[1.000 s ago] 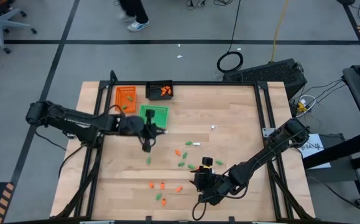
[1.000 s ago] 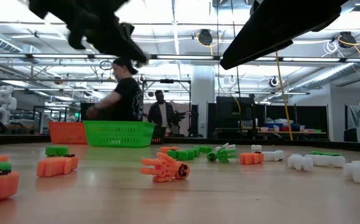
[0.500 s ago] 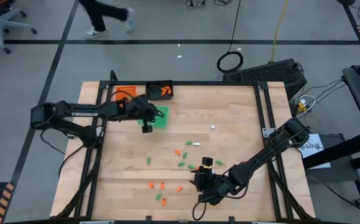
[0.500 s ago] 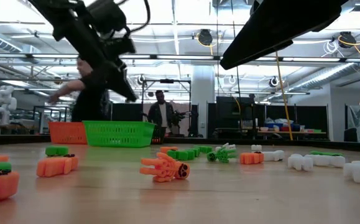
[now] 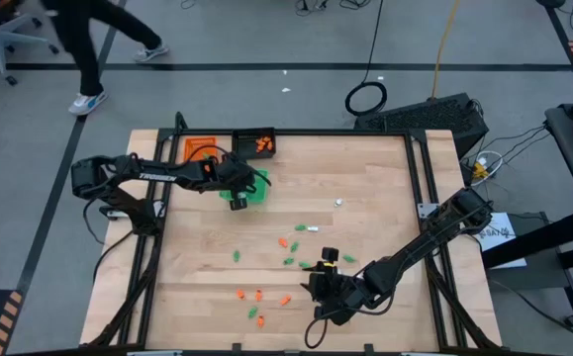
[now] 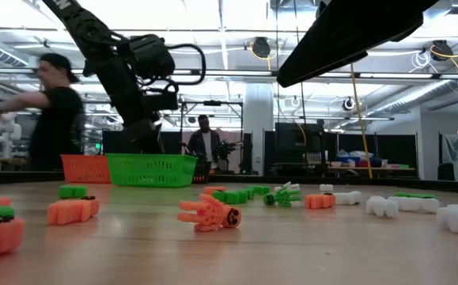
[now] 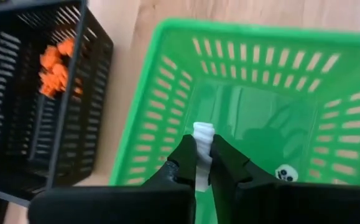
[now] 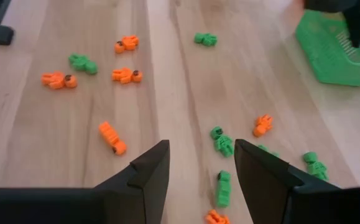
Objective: Sort Halloween decoration
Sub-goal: Put the white skeleton toy into the green bin
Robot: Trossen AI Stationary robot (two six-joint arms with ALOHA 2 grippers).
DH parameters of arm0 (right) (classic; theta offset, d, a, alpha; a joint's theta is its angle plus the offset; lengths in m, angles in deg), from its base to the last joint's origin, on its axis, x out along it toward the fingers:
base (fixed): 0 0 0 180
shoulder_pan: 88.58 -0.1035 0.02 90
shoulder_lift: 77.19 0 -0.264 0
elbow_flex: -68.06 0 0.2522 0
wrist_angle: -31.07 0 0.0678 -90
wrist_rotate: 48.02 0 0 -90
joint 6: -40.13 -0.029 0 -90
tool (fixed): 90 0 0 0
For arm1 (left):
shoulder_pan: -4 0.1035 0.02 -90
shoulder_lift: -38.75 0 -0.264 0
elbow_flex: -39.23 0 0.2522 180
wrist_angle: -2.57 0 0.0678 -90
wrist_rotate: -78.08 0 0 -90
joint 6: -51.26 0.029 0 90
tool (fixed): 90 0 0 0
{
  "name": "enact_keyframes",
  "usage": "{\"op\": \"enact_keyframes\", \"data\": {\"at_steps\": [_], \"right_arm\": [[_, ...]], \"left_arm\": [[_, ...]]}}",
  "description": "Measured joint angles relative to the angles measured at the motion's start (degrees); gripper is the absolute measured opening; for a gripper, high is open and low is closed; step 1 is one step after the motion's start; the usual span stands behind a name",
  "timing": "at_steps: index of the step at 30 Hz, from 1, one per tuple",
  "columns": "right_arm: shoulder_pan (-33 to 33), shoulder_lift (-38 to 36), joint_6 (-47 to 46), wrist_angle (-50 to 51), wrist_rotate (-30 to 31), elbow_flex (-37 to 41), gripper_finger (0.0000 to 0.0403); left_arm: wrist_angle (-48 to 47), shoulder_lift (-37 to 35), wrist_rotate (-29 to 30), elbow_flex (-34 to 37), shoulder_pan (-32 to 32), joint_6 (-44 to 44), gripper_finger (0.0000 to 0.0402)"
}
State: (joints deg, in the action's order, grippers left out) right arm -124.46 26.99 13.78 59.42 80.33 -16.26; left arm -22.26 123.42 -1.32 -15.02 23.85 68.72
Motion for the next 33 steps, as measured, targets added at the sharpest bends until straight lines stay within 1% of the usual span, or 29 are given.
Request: {"op": "enact_keyframes", "data": {"at_steps": [2, 5, 9, 11, 14, 18, 22, 26, 29, 33], "right_arm": [[0.1, 0.0, 0.0, 0.2, 0.9, 0.0, 0.0164], [0.3, 0.0, -0.1, 0.4, 1.1, 0.0, 0.0164], [0.6, 0.0, -1.3, 1.6, 3.9, 0.0, 0.0164], [0.8, 0.0, -1.6, 3.5, 3.9, 0.0, 0.0164], [1.4, 0.0, -4.9, 8.9, 3.7, 0.0, 0.0164], [2.9, -0.5, -11.7, 17.9, 3.1, 0.0, 0.0164], [5.0, -0.8, -12.9, 23.2, 0.4, 0.0, 0.0164], [7.7, -0.8, -8.2, 24.3, -0.2, 0.0, 0.0164], [10.7, -0.8, -4.3, 24.3, -2.9, 0.0, 0.0164], [15.4, -0.8, 1.3, 23.1, -7.3, 0.4, 0.0164]], "left_arm": [[0.3, 0.5, 0.2, 0.0, 0.0, -0.9, 0.0034], [0.1, 0.5, 1.1, 0.0, 0.0, -3.4, 0.0068], [0.1, 0.5, 4.8, 0.0, 0.0, -5.1, 0.0121], [-0.1, 0.5, 5.5, 0.0, 0.0, -5.1, 0.0142], [-0.8, 0.5, 6.5, 0.0, -0.4, -6.8, 0.0162], [-2.4, -1.5, 7.5, 0.0, -2.5, -10.6, 0.0168], [-3.0, -5.4, 7.6, 0.0, -6.8, -12.7, 0.0169], [-2.9, -9.2, 8.4, -0.1, -11.7, -14.6, 0.0169], [-3.2, -11.0, 8.9, -0.1, -15.6, -16.4, 0.0169], [-3.3, -11.6, 9.2, -0.1, -21.2, -19.0, 0.0169]]}}
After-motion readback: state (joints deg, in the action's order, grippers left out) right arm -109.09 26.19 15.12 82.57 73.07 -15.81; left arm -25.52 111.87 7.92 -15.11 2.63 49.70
